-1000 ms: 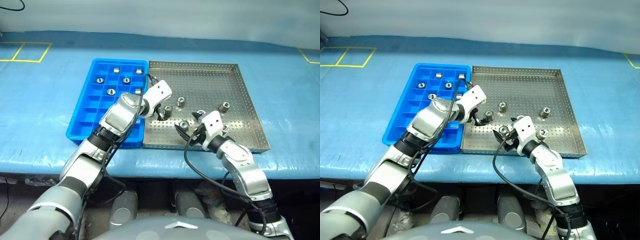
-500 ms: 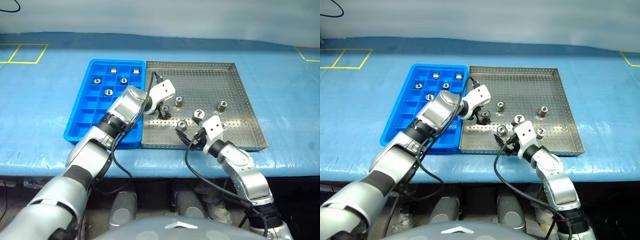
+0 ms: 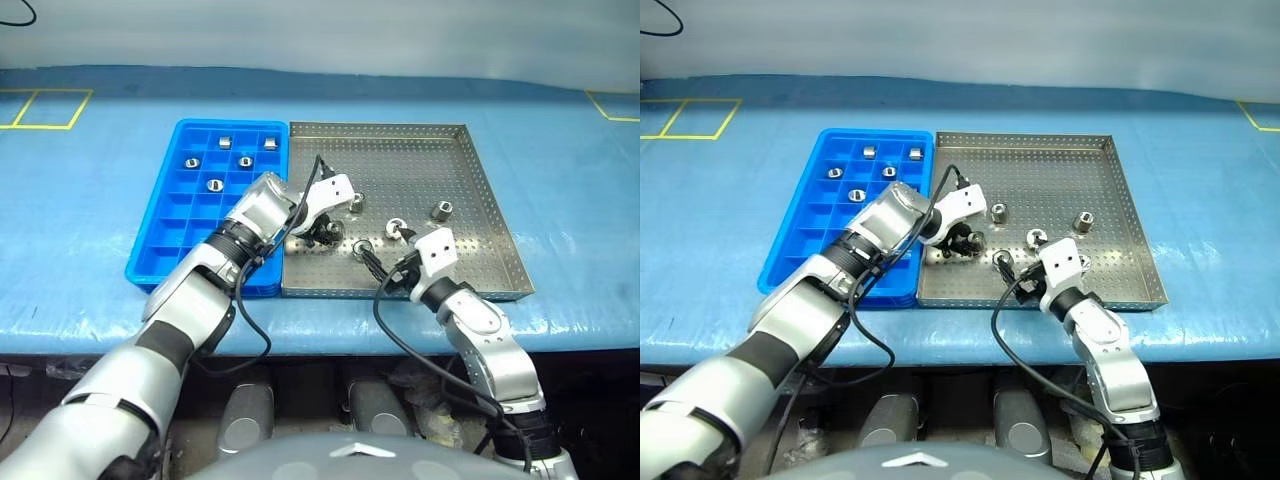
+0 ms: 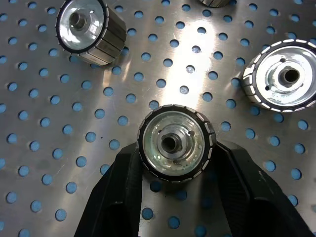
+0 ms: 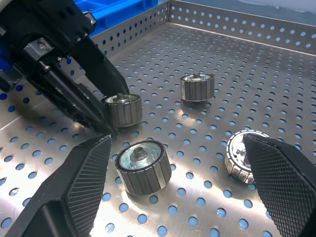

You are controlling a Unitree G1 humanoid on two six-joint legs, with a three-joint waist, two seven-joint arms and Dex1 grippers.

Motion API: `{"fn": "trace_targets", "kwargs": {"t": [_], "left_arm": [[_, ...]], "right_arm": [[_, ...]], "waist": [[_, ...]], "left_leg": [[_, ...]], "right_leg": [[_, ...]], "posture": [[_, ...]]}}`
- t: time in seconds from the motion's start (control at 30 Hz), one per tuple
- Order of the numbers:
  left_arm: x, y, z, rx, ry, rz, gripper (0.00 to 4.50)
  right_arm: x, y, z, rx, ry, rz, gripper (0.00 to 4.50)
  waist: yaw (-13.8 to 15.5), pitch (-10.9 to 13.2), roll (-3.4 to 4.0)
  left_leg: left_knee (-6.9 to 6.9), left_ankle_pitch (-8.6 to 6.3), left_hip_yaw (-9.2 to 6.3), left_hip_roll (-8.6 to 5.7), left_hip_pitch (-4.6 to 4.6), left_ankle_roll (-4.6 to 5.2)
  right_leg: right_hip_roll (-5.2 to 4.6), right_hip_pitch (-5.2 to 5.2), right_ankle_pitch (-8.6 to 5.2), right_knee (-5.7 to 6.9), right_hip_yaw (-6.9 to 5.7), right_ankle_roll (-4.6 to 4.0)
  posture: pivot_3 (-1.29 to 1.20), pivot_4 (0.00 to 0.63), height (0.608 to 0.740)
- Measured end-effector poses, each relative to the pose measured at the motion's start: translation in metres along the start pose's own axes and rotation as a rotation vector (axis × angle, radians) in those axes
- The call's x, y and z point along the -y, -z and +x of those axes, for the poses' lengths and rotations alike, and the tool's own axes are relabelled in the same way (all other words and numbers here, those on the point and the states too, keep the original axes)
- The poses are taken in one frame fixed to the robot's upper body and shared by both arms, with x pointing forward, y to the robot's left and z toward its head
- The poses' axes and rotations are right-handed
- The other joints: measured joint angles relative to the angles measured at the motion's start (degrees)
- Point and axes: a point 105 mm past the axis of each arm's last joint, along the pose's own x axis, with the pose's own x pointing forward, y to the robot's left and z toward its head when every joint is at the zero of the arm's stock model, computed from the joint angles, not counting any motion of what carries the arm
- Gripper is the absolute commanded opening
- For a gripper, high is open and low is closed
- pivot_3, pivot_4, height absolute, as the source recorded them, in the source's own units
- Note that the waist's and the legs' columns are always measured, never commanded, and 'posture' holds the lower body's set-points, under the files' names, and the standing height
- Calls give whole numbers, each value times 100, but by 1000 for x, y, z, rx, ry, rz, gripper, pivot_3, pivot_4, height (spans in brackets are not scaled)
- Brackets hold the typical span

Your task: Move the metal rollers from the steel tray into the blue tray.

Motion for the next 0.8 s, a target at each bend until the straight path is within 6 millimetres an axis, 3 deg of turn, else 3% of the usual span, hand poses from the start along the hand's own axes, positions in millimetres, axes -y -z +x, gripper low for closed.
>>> {"fn": "trace_targets", "kwargs": {"t": [0.17, 0.3, 0.4, 0.5, 0.6, 0.73, 0.8], "left_arm": [[-9, -15, -5, 138, -94, -74, 1841], [-29, -53, -41, 458, -294, -167, 1841], [-51, -63, -80, 658, -565, -249, 1841], [-83, -37, -129, 725, -1024, -401, 1841], [-97, 8, -163, 684, -1345, -570, 1841], [-95, 58, -173, 581, -1531, -704, 1841], [-92, 69, -170, 551, -1538, -726, 1841]], "right_arm": [[-1, 2, 0, -12, -1, -20, 4500], [-3, 3, 1, -16, -9, -25, 4500], [-4, 1, 3, -13, -21, -30, 4500], [-6, -6, 8, 6, -46, -46, 4500], [-10, -7, 13, 5, -74, -52, 4500], [-14, -5, 16, -4, -102, -54, 4500], [-15, -6, 17, -1, -105, -56, 4500]], "waist": [[1, 1, 0], [14, 1, 1], [29, 1, 2], [53, 1, 1], [122, 1, 1], [265, 2, -1], [344, 2, -3]], "left_leg": [[1, 0, 0, 2, -1, 0], [-1, 0, 0, 3, 0, 0], [-1, 0, 0, 4, 5, 0], [1, 1, -1, 4, 22, -1], [1, 1, -1, 2, 30, -1], [1, 2, -4, -9, 15, -2], [2, 2, -5, -12, 10, -2]], "right_leg": [[0, -2, 2, 4, 1, 3], [-1, -4, 10, 5, 2, 17], [-2, -1, 15, 9, 2, 26], [-1, 10, 19, 12, 3, 32], [-1, 19, 19, 11, 2, 33], [-8, 15, 23, 2, -1, 38], [-12, 15, 25, -2, -2, 40]], "posture": [[-2, 150, 740], [37, 150, 740], [71, 150, 740], [104, 150, 740], [120, 150, 740], [129, 150, 740], [129, 150, 740]]}}
